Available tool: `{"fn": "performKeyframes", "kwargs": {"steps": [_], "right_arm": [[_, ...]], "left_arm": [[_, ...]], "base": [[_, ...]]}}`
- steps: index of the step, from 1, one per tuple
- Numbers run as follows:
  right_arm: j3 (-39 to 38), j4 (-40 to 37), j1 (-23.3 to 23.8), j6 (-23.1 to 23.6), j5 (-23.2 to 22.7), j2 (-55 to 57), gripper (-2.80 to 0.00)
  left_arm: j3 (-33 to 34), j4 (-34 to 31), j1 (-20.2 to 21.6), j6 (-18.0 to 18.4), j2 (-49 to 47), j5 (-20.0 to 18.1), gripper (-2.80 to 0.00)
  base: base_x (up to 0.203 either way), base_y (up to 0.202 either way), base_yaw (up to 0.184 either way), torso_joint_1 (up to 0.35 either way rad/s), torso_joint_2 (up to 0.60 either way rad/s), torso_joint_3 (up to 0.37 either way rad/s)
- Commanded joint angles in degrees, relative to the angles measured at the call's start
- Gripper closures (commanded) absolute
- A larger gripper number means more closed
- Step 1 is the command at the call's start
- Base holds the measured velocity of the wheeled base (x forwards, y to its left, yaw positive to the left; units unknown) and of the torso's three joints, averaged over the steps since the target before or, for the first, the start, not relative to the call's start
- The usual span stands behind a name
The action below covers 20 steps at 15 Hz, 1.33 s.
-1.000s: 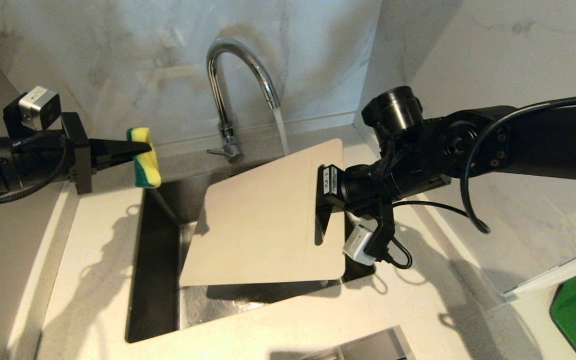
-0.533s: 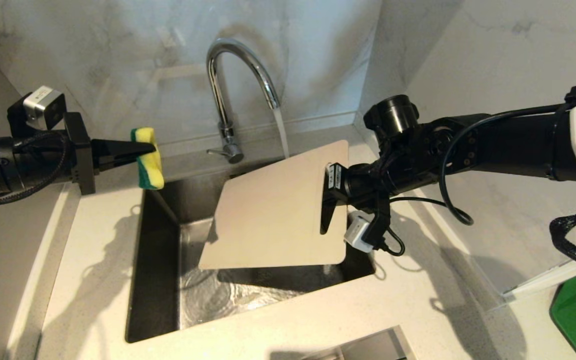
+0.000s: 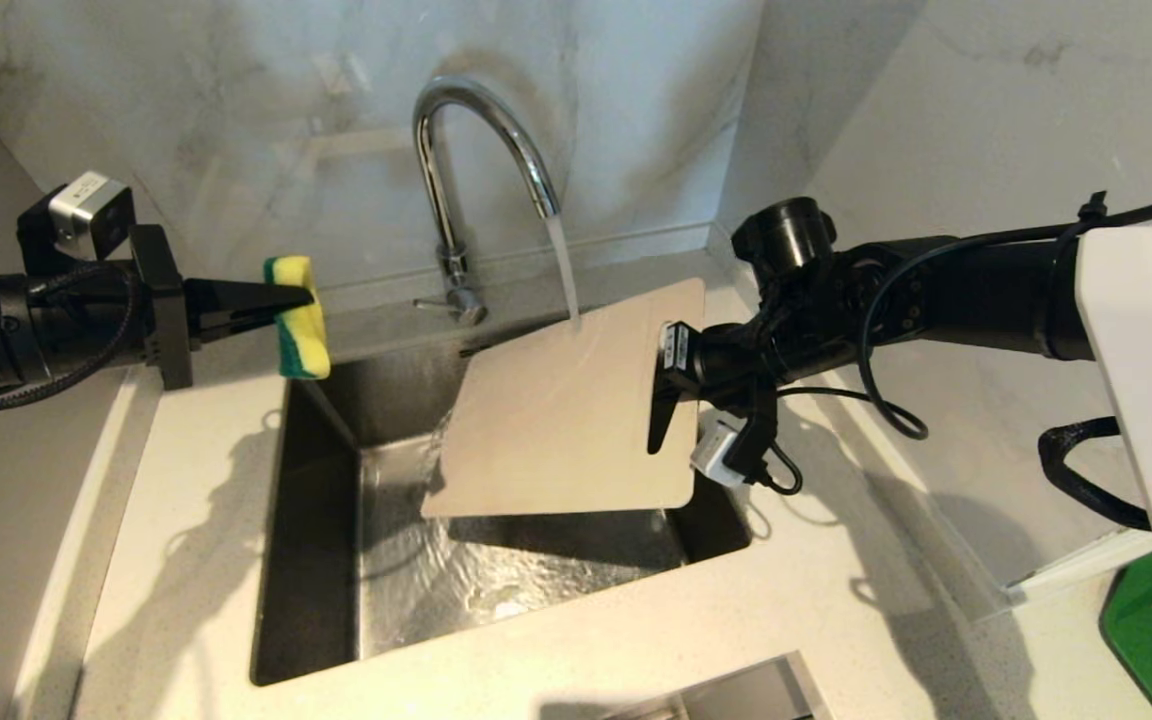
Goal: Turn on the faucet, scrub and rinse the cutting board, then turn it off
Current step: Scrub the cutting board underwater
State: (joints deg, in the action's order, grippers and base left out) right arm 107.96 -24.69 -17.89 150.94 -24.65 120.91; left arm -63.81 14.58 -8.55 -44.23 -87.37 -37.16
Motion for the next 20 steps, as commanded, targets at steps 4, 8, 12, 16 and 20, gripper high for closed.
{"fn": "performKeyframes", "kwargs": {"steps": [4,8,12,16,20], "right_arm": [[3.4,0.0,1.6,1.3,-0.2,2.1,0.0],[3.7,0.0,1.7,1.3,-0.2,2.4,0.0],[3.7,0.0,1.7,1.3,-0.2,2.4,0.0],[3.8,0.0,1.7,1.2,-0.6,2.3,0.0],[0.4,-1.3,0.4,2.0,-1.1,0.3,0.0]], "left_arm": [[0.0,0.1,-0.1,-0.2,-0.2,-0.2,0.0],[0.0,0.1,-0.1,-0.2,-0.3,-0.2,0.0],[0.0,0.1,-0.1,-0.2,-0.3,-0.2,0.0],[0.0,0.1,-0.1,-0.2,-0.4,-0.2,0.0],[0.1,0.1,-0.6,-0.2,-0.5,-0.2,0.0]], "base": [[0.0,0.0,0.0,0.0,0.0,0.0],[0.0,0.0,0.0,0.0,0.0,0.0],[0.0,0.0,0.0,0.0,0.0,0.0],[0.0,0.0,0.0,0.0,0.0,0.0],[0.0,0.0,0.0,0.0,0.0,0.0]]}}
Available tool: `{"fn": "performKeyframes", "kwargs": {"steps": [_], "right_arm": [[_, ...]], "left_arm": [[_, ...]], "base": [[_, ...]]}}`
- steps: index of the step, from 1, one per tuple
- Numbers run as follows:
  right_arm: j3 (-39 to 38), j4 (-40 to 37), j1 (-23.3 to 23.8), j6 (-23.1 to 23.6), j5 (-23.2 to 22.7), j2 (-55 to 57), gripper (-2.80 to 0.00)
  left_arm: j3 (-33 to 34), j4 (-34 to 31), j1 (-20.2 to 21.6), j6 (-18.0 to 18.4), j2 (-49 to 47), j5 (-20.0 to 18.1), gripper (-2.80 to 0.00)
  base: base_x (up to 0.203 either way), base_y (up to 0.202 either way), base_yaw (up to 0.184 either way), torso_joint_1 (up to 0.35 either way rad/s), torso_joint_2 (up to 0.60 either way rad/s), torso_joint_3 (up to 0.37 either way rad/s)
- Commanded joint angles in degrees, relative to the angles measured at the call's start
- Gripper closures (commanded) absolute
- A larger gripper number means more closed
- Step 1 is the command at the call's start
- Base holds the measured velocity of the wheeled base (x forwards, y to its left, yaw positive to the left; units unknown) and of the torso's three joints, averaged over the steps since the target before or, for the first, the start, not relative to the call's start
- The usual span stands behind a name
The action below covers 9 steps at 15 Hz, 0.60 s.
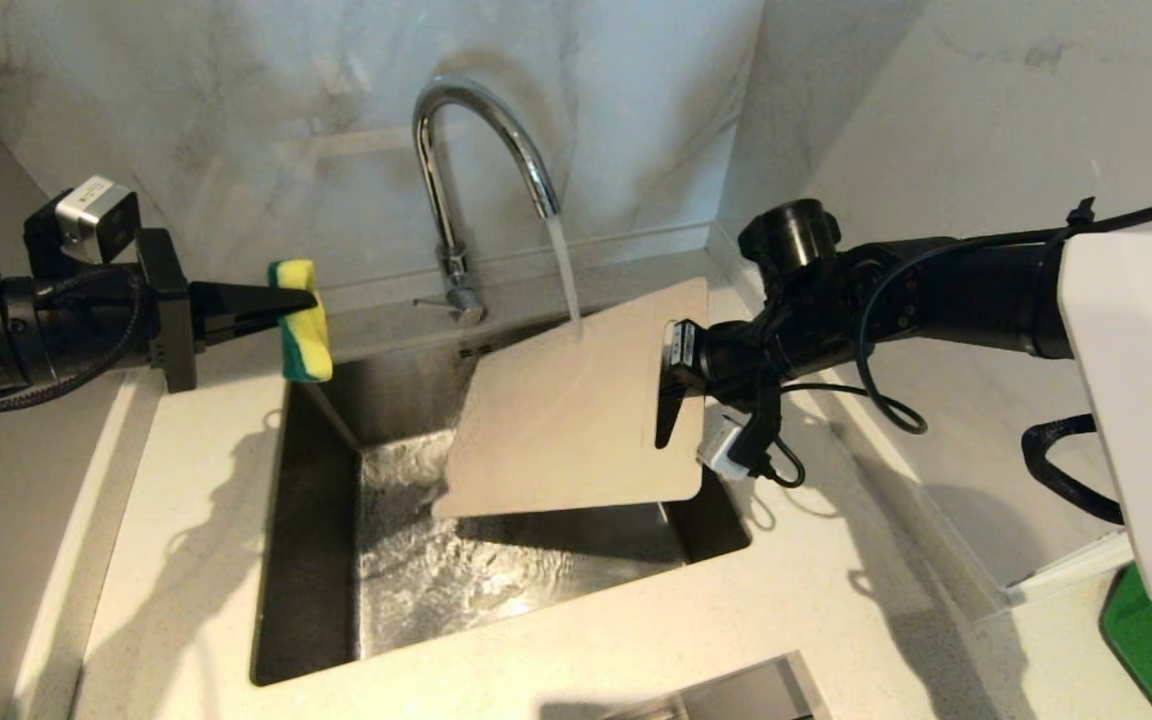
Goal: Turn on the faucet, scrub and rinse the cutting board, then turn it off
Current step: Scrub the cutting board underwater
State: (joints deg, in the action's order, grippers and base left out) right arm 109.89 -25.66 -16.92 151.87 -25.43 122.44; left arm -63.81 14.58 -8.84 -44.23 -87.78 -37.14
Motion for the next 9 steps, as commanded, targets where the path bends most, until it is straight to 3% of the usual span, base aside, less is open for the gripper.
{"fn": "performKeyframes", "kwargs": {"steps": [1,9], "right_arm": [[-3.1,-0.3,-1.0,1.2,-0.3,-2.2,0.0],[-6.3,-0.2,-6.6,0.0,-0.1,-8.1,0.0]], "left_arm": [[0.3,0.1,-0.6,-0.2,-0.1,-0.2,0.0],[2.3,0.1,-5.0,-0.4,-1.2,-0.1,0.0]], "base": [[0.0,0.0,0.0,0.0,0.0,0.0],[0.0,0.0,0.0,0.0,0.0,0.0]]}}
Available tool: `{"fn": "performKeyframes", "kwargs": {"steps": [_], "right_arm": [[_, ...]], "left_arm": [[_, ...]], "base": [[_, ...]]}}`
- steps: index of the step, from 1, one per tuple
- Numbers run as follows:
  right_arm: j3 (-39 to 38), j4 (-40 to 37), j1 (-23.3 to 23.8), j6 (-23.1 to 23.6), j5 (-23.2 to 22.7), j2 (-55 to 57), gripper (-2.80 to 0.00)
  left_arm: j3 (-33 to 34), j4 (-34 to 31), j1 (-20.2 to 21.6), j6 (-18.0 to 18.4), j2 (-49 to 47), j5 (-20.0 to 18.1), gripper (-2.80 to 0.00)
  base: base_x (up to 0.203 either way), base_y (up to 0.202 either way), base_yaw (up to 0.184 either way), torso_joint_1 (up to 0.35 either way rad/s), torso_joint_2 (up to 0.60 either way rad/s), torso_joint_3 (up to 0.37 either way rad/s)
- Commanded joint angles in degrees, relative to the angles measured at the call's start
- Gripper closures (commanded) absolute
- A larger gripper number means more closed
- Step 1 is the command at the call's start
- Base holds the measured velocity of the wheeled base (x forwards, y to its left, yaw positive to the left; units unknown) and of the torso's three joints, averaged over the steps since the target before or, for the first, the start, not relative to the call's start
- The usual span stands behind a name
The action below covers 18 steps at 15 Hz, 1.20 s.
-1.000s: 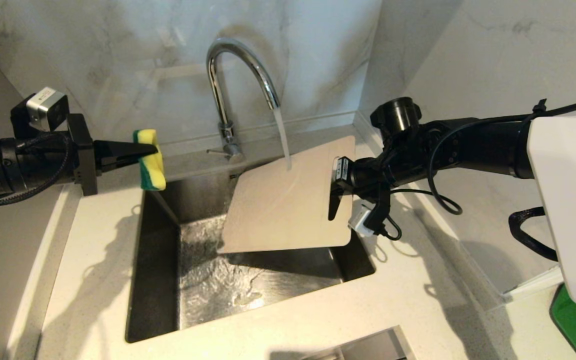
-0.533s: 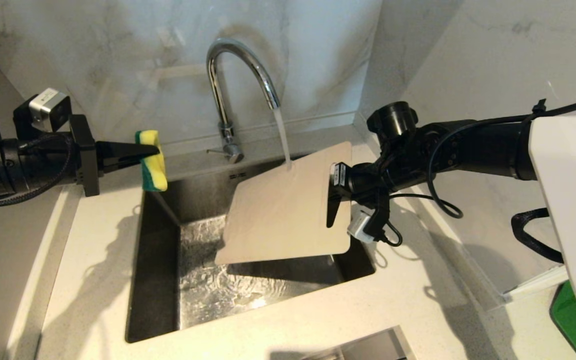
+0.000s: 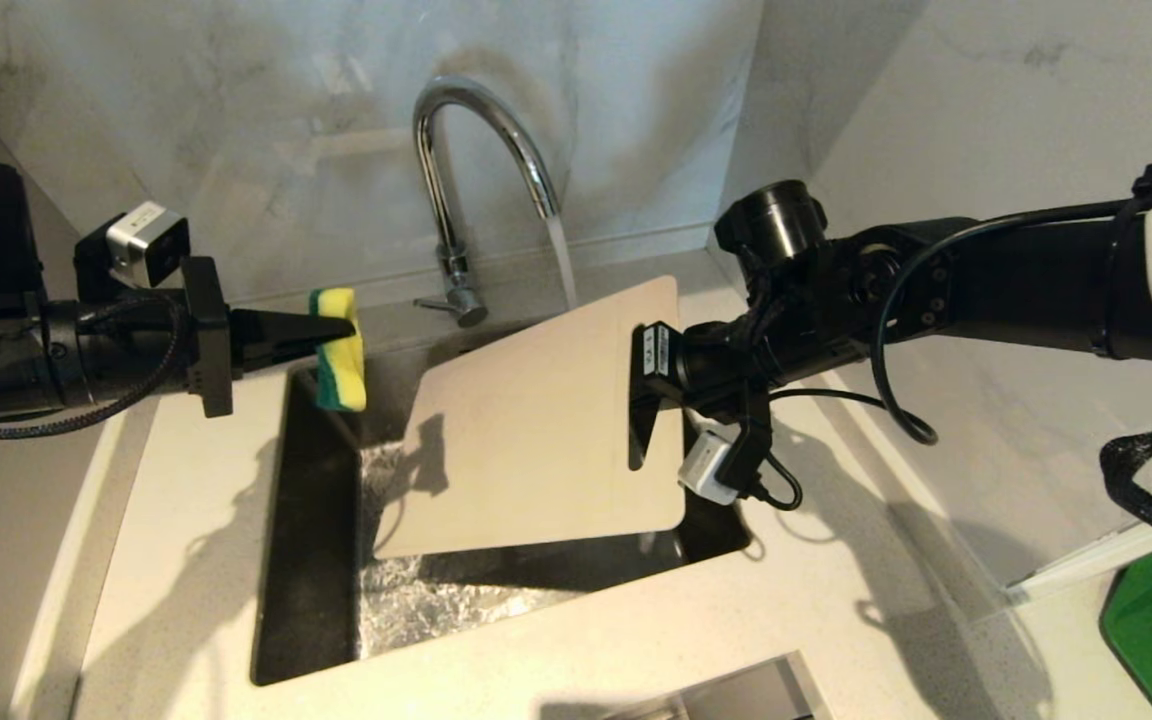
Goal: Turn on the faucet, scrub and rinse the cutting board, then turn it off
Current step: Scrub the cutting board underwater
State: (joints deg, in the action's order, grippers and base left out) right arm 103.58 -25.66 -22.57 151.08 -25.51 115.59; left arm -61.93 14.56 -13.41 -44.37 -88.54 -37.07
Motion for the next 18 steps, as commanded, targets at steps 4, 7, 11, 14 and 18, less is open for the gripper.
{"fn": "performKeyframes", "kwargs": {"steps": [4,7,11,14,18], "right_arm": [[-0.2,-0.4,-1.7,0.7,-0.1,-3.2,0.0],[-1.5,-0.4,-1.8,0.7,-0.1,-5.0,0.0],[-3.0,-0.4,-2.3,0.7,-0.1,-6.7,0.0],[-2.9,-0.2,-3.3,-0.5,-0.2,-7.0,0.0],[-2.8,-0.2,-4.2,-0.7,-0.2,-6.9,0.0]], "left_arm": [[-5.6,-0.6,-3.4,-0.2,-2.7,0.1,0.0],[-12.4,-4.0,-6.7,-0.1,-6.2,0.9,0.0],[-22.9,-12.3,-9.4,1.2,-11.9,5.5,0.0],[-28.0,-18.9,-12.1,9.1,-16.8,19.7,0.0],[-32.0,-20.3,-13.5,12.3,-21.1,22.7,0.0]], "base": [[0.0,0.0,0.0,0.0,0.0,0.0],[0.0,0.0,0.0,0.0,0.0,0.0],[0.0,0.0,0.0,0.0,0.0,0.0],[0.0,0.0,0.0,0.0,0.0,0.0],[0.0,0.0,0.0,0.0,0.0,0.0]]}}
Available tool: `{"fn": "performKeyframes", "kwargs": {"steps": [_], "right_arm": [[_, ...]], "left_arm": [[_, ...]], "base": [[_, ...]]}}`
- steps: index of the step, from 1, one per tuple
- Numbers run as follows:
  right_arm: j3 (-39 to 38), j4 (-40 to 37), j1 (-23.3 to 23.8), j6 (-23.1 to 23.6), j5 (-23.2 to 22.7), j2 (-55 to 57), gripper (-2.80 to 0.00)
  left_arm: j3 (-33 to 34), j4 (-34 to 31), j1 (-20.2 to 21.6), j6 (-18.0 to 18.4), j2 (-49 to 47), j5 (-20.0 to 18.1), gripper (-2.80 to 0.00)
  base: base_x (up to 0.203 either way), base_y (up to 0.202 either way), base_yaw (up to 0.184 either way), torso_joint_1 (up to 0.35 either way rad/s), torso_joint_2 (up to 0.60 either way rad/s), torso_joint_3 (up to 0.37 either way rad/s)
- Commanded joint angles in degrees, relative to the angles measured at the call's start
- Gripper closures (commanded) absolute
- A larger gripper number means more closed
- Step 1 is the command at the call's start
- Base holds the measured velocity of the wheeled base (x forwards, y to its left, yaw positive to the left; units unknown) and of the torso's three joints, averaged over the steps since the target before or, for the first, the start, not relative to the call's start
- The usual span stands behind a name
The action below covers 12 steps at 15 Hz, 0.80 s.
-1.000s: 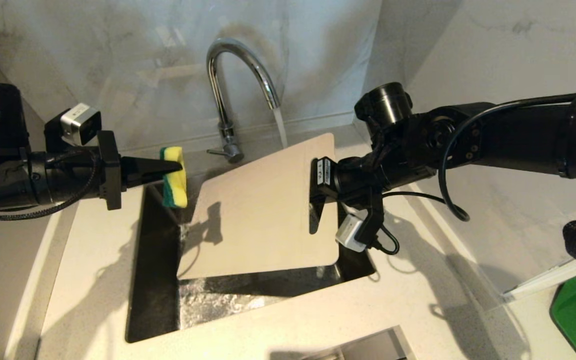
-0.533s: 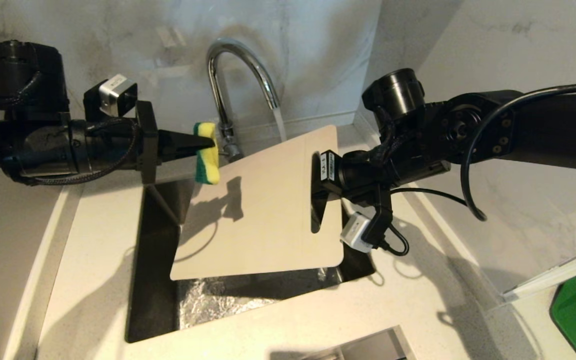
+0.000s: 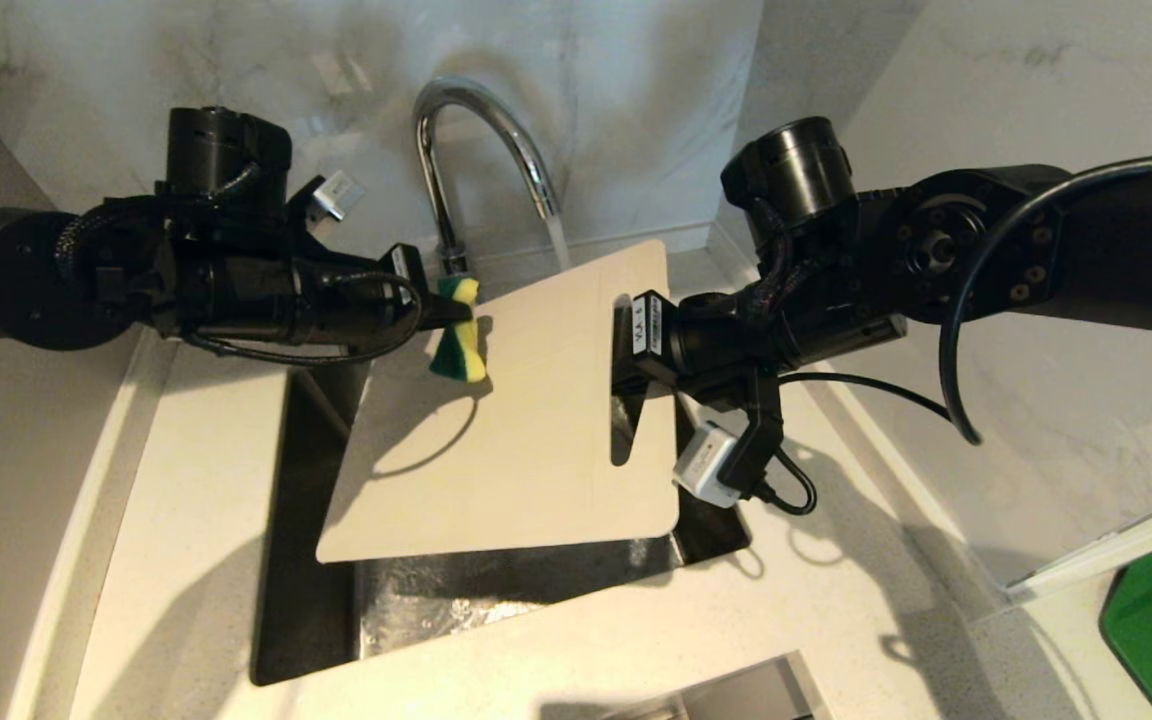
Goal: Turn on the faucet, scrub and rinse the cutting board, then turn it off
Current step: Scrub the cutting board underwater
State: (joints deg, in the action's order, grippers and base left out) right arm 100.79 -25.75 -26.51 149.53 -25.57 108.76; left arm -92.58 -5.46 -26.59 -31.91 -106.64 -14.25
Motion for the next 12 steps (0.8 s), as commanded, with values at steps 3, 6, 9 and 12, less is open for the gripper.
{"fn": "performKeyframes", "kwargs": {"steps": [3,6,9,12], "right_arm": [[-0.4,-0.1,-0.3,0.9,-0.2,-0.4,0.0],[-0.3,-0.1,-0.3,0.9,-0.2,-0.4,0.0],[-0.4,-0.1,-0.3,0.9,-0.2,-0.4,0.0],[-0.4,-0.1,-0.3,0.9,-0.2,-0.8,0.0]], "left_arm": [[-2.4,-1.5,-0.5,-0.6,-3.1,-3.9,0.0],[-6.3,-4.5,-2.4,-2.6,-3.2,-4.1,0.0],[-7.6,-5.4,-3.8,-4.4,-4.4,-4.1,0.0],[-6.6,-5.4,-3.3,-4.6,-5.3,-4.1,0.0]], "base": [[0.0,0.0,0.0,0.0,0.0,0.0],[0.0,0.0,0.0,0.0,0.0,0.0],[0.0,0.0,0.0,0.0,0.0,0.0],[0.0,0.0,0.0,0.0,0.0,0.0]]}}
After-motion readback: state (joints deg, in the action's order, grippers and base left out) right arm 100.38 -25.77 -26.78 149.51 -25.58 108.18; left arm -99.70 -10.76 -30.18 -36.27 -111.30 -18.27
